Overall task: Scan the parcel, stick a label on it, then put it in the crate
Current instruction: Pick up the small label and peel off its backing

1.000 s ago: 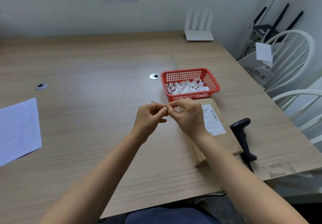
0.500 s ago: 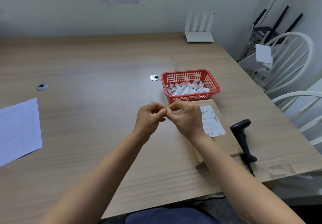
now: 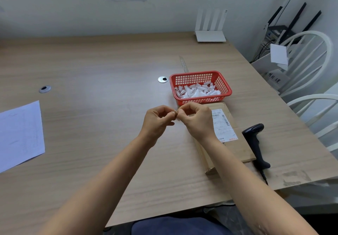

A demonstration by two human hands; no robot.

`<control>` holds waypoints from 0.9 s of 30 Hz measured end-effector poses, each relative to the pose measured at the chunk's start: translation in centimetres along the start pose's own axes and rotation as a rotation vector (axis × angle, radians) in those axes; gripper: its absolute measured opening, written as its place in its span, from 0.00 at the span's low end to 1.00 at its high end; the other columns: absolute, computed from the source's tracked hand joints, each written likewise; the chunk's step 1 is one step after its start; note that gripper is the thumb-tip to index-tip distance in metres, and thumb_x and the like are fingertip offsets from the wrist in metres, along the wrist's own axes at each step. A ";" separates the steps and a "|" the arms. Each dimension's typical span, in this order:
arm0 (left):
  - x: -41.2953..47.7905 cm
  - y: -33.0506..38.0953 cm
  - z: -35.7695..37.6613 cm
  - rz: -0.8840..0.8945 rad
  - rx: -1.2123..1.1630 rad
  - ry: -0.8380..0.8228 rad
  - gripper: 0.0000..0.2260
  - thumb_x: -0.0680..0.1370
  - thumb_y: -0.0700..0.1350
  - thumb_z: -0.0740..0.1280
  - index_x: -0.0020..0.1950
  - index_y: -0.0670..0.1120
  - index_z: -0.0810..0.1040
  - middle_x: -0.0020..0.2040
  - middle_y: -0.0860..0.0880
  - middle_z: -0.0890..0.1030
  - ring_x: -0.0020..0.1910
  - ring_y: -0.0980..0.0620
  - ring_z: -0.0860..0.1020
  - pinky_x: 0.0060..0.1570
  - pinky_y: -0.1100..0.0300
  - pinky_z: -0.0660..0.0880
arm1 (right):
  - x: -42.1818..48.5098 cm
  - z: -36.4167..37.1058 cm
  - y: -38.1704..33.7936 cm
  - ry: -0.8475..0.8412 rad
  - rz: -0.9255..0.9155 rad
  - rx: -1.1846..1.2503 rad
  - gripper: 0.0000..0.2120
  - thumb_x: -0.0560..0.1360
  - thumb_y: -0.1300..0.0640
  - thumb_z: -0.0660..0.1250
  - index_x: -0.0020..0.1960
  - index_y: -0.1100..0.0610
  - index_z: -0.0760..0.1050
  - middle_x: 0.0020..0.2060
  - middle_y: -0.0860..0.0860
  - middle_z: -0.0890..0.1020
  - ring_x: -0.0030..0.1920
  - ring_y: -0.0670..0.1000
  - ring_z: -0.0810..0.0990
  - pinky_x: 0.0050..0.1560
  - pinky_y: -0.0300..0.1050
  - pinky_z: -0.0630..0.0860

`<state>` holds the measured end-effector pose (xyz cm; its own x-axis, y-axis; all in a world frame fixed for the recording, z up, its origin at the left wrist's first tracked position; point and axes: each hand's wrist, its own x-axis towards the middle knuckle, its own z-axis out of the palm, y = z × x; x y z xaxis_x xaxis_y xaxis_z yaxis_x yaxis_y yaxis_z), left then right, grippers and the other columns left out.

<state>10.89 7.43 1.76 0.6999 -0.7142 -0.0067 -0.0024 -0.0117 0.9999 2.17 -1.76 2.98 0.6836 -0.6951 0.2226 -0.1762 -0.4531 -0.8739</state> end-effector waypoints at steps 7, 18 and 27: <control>0.0 0.6 0.2 0.066 0.284 -0.014 0.08 0.73 0.38 0.67 0.35 0.47 0.79 0.33 0.49 0.79 0.33 0.55 0.77 0.38 0.59 0.78 | 0.2 -1.6 0.3 -0.118 -0.140 -0.169 0.05 0.70 0.58 0.69 0.42 0.58 0.82 0.36 0.53 0.85 0.36 0.48 0.82 0.41 0.45 0.81; -0.4 0.2 0.2 0.067 0.295 -0.042 0.12 0.72 0.36 0.67 0.32 0.51 0.78 0.31 0.51 0.78 0.32 0.59 0.75 0.36 0.65 0.74 | -0.2 -1.3 0.4 -0.059 -0.203 -0.243 0.06 0.67 0.56 0.68 0.35 0.58 0.81 0.30 0.54 0.84 0.31 0.51 0.81 0.34 0.52 0.80; -0.2 -0.5 0.0 0.043 0.259 -0.112 0.12 0.71 0.34 0.67 0.32 0.49 0.79 0.30 0.49 0.78 0.31 0.58 0.75 0.38 0.60 0.74 | -0.8 -0.9 1.1 -0.028 -0.187 -0.187 0.05 0.66 0.59 0.69 0.33 0.59 0.80 0.28 0.54 0.83 0.28 0.51 0.79 0.32 0.50 0.79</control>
<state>10.75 7.65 1.30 0.6118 -0.7908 0.0206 -0.2235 -0.1478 0.9634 0.79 -2.25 2.20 0.7352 -0.5754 0.3582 -0.1716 -0.6693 -0.7229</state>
